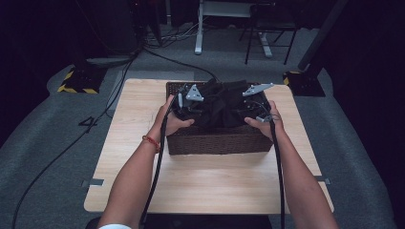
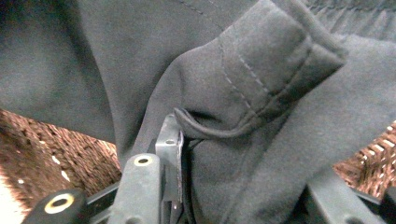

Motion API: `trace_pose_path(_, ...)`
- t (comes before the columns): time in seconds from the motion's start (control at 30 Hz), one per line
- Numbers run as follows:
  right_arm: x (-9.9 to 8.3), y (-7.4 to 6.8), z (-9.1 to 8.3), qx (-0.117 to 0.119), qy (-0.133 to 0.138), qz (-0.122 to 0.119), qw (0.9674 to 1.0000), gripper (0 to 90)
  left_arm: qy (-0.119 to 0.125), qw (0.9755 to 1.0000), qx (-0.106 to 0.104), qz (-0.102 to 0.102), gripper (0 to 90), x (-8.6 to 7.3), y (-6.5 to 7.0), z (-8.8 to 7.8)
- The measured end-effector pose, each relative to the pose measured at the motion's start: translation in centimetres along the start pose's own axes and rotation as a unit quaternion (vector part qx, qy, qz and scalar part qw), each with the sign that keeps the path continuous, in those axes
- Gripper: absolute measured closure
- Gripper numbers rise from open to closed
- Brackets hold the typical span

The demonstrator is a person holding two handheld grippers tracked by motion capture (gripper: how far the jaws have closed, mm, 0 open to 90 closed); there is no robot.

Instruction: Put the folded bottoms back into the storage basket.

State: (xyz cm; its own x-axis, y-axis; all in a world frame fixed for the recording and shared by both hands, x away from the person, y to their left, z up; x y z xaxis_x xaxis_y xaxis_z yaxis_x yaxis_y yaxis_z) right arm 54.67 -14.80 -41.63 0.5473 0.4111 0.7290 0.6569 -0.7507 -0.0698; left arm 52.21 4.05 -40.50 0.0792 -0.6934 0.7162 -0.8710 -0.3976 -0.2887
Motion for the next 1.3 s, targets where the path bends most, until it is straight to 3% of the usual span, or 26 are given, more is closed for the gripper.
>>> trace_pose_path(0.37, -0.9, 0.4, 1.7, -0.019, -0.051, 0.007, 0.9985, 60.5, -0.038, 0.9992, -0.008, 0.004, 71.4, -0.6, 0.1, 1.9)
trace_pose_path(0.43, -1.1, 0.5, 1.9, -0.023, -0.072, 0.004, 0.9971, 59.5, -0.049, 0.9987, -0.011, 0.004, 71.2, -0.8, 0.1, 2.1)
trace_pose_path(0.7, -1.4, 0.6, 2.4, -0.027, -0.104, 0.004, 0.9942, 57.4, -0.071, 0.9974, -0.013, -0.003, 70.2, -1.4, 0.0, 2.4)
trace_pose_path(0.97, -1.9, 0.9, 2.4, -0.033, -0.131, 0.002, 0.9909, 56.9, -0.111, 0.9937, -0.004, -0.008, 65.3, -2.4, -0.1, 2.9)
trace_pose_path(1.1, -2.1, 0.9, 2.4, -0.037, -0.14, 0.0, 0.9894, 54.8, -0.151, 0.9884, -0.008, 0.006, 61.5, -3.0, 0.2, 3.3)
trace_pose_path(1.13, -2.1, 0.9, 2.3, -0.037, -0.139, 0.003, 0.9896, 54.3, -0.154, 0.9881, -0.007, 0.005, 59.8, -3.1, 0.2, 3.3)
trace_pose_path(1.17, -2.2, 1.0, 2.2, -0.037, -0.136, 0.01, 0.9899, 52.0, -0.15, 0.9887, -0.001, -0.012, 55.5, -3.2, 0.0, 3.0)
trace_pose_path(1.2, -2.2, 1.0, 2.2, -0.037, -0.136, 0.01, 0.9899, 52.0, -0.15, 0.9887, -0.001, -0.012, 52.5, -3.2, 0.0, 3.0)
trace_pose_path(1.23, -2.1, 1.2, 2.0, -0.038, -0.134, 0.011, 0.9903, 49.5, -0.153, 0.9878, 0.002, -0.027, 49.5, -3.4, -0.4, 2.7)
trace_pose_path(1.3, -2.1, 1.2, 2.0, -0.039, -0.133, 0.011, 0.9903, 48.4, -0.155, 0.9875, 0.0, -0.029, 48.3, -3.5, -0.4, 2.6)
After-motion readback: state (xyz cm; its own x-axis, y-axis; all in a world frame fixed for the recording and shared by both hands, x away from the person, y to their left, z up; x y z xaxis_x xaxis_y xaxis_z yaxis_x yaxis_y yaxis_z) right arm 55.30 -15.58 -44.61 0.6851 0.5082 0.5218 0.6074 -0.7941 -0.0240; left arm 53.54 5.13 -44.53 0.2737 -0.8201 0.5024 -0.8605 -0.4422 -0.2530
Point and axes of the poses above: each handheld gripper's, and its own axes: z roughly forward along the jaws, x roughly out of its top, y roughly to its right, the point moved 7 cm from there along z, roughly forward along the jaws, and after that the axes turned 10 degrees about z, right-handed, at the moved point
